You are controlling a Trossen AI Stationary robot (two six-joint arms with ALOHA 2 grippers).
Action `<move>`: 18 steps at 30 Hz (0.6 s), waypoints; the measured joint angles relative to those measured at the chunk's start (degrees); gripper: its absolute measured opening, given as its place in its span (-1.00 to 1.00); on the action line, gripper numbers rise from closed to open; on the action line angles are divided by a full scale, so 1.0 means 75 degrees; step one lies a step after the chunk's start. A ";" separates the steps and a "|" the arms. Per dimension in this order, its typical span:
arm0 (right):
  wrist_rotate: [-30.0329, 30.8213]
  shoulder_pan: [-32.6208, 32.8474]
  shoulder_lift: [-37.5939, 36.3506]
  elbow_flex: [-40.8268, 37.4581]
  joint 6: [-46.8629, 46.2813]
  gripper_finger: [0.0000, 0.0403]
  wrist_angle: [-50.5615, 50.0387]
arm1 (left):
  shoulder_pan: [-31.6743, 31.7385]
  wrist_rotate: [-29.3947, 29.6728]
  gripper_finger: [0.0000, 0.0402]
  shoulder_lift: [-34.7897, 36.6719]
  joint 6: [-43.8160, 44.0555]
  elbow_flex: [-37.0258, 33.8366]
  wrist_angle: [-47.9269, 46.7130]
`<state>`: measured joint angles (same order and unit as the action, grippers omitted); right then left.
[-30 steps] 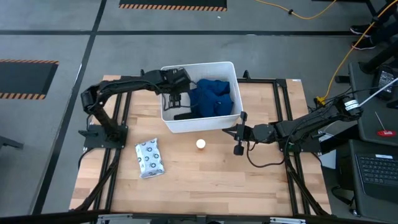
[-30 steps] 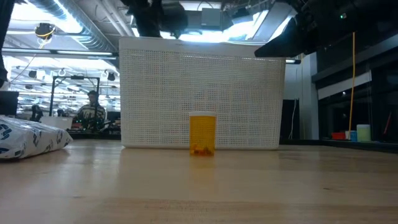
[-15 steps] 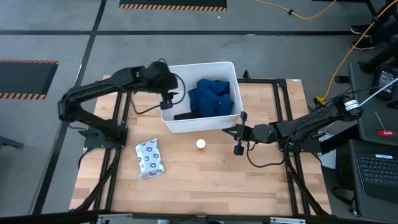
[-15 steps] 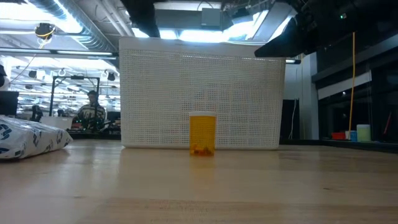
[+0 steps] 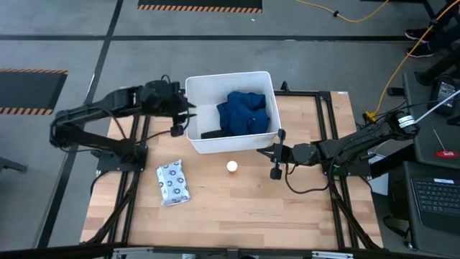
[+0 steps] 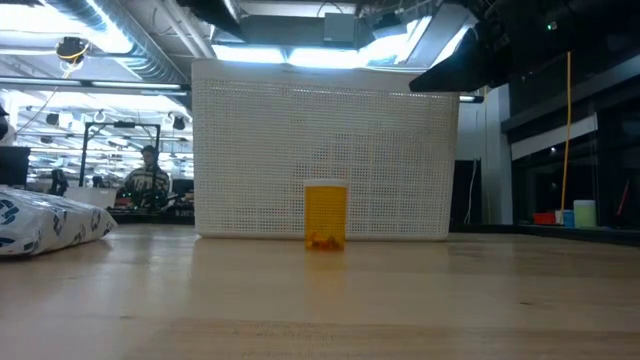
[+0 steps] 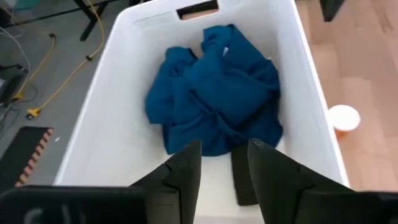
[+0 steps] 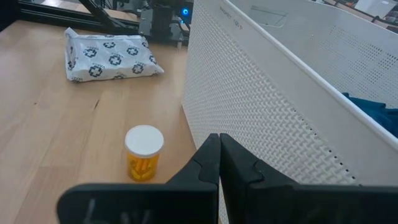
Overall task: Pick & place medical supplies in basket/bin
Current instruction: Put the orange pill bottle into the white bin
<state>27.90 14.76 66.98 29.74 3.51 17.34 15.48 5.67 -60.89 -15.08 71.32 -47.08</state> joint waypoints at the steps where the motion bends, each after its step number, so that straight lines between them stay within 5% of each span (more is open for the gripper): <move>1: 0.0000 0.0000 0.0000 0.0000 -0.0002 -0.97 0.0000 | -0.0043 -0.0009 -0.39 0.0178 0.0090 -0.0269 0.0153; 18: 0.0000 0.0000 0.0000 0.0000 -0.0003 -0.97 0.0018 | -0.0971 -0.0374 -0.61 0.2344 0.0621 -0.3001 0.1289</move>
<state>27.90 14.77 66.98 29.74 3.49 17.48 8.20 2.86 -43.31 -10.42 48.81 -37.41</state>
